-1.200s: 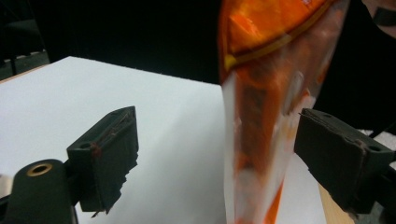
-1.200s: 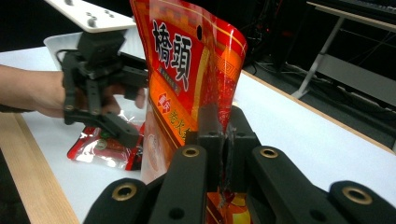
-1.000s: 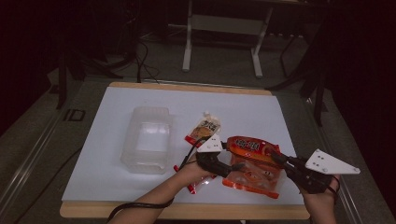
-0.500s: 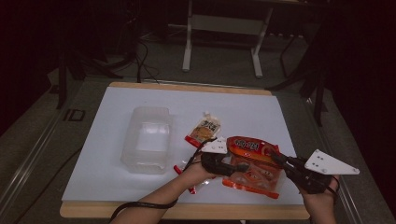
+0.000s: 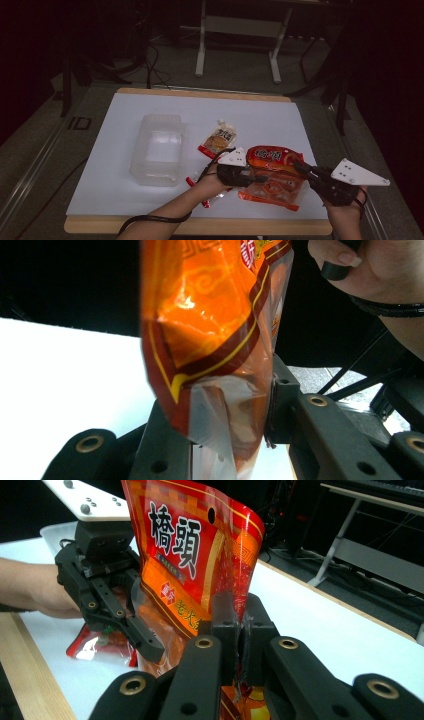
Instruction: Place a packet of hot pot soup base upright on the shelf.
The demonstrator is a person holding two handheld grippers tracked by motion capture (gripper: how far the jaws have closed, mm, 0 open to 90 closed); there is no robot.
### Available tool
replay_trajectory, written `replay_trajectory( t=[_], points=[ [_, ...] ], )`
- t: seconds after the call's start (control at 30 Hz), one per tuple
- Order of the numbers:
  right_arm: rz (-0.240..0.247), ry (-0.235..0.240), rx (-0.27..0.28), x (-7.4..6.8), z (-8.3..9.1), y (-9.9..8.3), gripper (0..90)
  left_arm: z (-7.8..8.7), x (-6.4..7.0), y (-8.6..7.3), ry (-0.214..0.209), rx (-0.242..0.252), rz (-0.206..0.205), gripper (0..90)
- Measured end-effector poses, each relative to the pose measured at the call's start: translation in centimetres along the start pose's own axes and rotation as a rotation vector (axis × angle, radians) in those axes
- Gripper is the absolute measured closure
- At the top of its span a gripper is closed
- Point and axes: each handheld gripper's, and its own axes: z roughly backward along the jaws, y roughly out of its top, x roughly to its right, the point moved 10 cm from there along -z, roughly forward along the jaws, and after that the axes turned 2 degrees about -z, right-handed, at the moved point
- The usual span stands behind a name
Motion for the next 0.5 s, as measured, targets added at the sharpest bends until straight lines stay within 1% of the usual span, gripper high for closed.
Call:
replay_trajectory(
  t=[0.07,0.1,0.13,0.2,0.23,0.27,0.33,0.37,0.4,0.5],
  points=[
    [-0.006,-0.003,0.016,0.1,0.3,0.4,87.3,0.2,0.3,0.6,0.013,0.002,-0.009,71.2],
    [-0.007,0.0,0.024,0.1,0.4,0.6,87.2,0.4,0.5,1.0,0.018,0.009,-0.02,71.3],
    [-0.007,0.0,0.024,0.1,0.4,0.6,87.2,0.4,0.5,1.0,0.018,0.009,-0.02,71.3],
    [-0.011,0.008,0.045,0.0,0.9,1.3,87.1,1.0,0.7,2.0,0.024,0.017,-0.04,71.3],
    [-0.012,0.009,0.053,0.0,1.0,1.6,86.9,1.0,0.7,2.0,0.024,0.017,-0.04,71.3],
    [-0.011,0.01,0.059,-0.1,1.0,1.9,86.8,1.4,0.7,2.5,0.034,0.021,-0.05,71.3],
    [-0.009,0.003,0.068,-0.1,1.0,2.4,86.2,1.8,0.6,3.0,0.046,0.034,-0.054,71.4],
    [-0.009,0.003,0.068,-0.1,1.0,2.4,86.2,1.8,0.6,3.0,0.046,0.034,-0.054,71.3],
    [-0.016,0.007,0.086,-0.1,1.0,3.1,84.9,2.0,0.6,3.3,0.055,0.044,-0.054,71.4],
    [-0.012,-0.001,0.093,-0.2,0.9,3.7,83.4,2.6,0.4,3.8,0.071,0.049,-0.061,71.4]
  ],
)
